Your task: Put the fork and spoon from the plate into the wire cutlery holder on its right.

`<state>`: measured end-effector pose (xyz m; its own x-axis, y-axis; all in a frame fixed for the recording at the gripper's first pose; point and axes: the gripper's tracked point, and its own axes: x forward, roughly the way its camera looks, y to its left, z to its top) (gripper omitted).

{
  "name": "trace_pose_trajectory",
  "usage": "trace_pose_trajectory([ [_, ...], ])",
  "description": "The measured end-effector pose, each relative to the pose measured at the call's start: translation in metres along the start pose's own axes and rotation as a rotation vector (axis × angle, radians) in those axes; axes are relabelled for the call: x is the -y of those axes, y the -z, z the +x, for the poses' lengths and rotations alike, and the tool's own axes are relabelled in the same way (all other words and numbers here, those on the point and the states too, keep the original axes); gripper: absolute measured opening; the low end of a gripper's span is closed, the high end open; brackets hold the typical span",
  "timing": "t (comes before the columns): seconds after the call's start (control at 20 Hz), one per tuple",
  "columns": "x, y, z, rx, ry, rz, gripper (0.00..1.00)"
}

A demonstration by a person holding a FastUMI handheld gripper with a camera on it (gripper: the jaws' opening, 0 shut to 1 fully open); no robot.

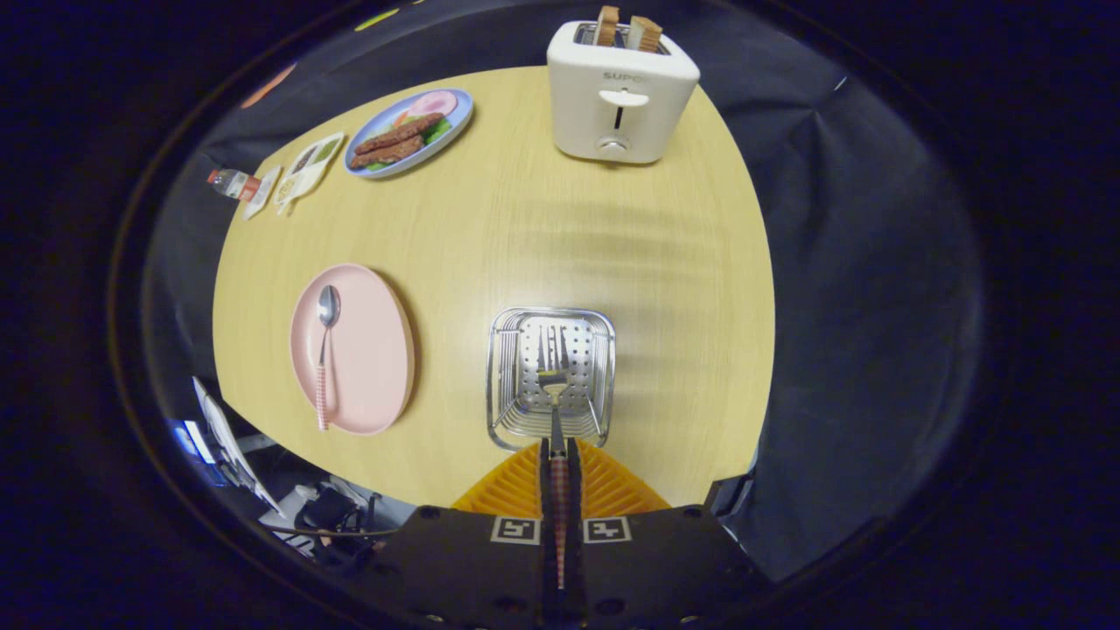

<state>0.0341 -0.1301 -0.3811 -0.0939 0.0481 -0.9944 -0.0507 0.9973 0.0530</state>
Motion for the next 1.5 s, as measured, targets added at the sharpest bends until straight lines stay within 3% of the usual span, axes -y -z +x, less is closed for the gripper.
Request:
trace_pose_trajectory([
  [0.5, -0.011, -0.010, 0.007, -0.031, -0.039, 0.016, 0.11],
  [0.65, -0.017, -0.017, -0.001, 0.047, -0.048, 0.012, 0.10],
  [0.8, -0.032, -0.017, -0.012, 0.116, -0.078, 0.018, 0.26],
  [1.05, -0.062, -0.016, -0.021, 0.246, -0.104, 0.030, 0.43],
  [1.2, -0.087, -0.012, -0.021, 0.289, -0.128, 0.040, 0.55],
  [1.35, -0.111, -0.007, -0.017, 0.320, -0.122, 0.028, 0.74],
  [1.5, -0.141, -0.001, -0.011, 0.325, -0.140, 0.019, 0.83],
])
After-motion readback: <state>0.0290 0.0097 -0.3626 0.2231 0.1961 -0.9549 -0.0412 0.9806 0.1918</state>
